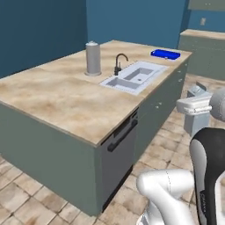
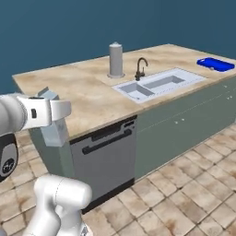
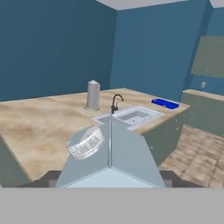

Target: Take out the milk from the fridge and place it on the tray on the counter. Then take the sugar cube near the tray and place it in the tray.

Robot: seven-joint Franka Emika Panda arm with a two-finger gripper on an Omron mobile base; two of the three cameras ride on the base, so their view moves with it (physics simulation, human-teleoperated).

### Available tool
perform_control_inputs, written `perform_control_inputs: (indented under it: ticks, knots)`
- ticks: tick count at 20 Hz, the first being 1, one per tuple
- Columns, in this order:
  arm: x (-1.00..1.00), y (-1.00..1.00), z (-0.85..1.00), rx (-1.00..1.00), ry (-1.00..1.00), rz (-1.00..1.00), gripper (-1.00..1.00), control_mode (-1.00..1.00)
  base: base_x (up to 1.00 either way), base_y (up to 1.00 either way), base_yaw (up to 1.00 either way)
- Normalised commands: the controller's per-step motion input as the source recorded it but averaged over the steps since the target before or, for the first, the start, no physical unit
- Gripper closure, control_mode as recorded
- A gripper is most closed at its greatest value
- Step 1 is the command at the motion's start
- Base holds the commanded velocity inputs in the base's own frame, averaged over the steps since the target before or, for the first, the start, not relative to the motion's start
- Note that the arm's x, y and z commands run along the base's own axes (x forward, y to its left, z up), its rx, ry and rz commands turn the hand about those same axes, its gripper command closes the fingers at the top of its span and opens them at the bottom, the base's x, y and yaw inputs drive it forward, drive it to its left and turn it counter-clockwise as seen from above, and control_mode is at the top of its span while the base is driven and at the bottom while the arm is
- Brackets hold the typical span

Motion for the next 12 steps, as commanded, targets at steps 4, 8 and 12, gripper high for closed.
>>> perform_control_inputs:
  ticks: [4,8,12]
  knots:
    - [0.00,0.00,0.00,0.00,0.00,0.00,1.00,1.00,0.92,-1.00,0.12]
    - [0.00,0.00,0.00,0.00,0.00,0.00,1.00,1.00,1.00,-1.00,0.08]
    - [0.00,0.00,0.00,0.00,0.00,0.00,1.00,1.00,1.00,-1.00,0.05]
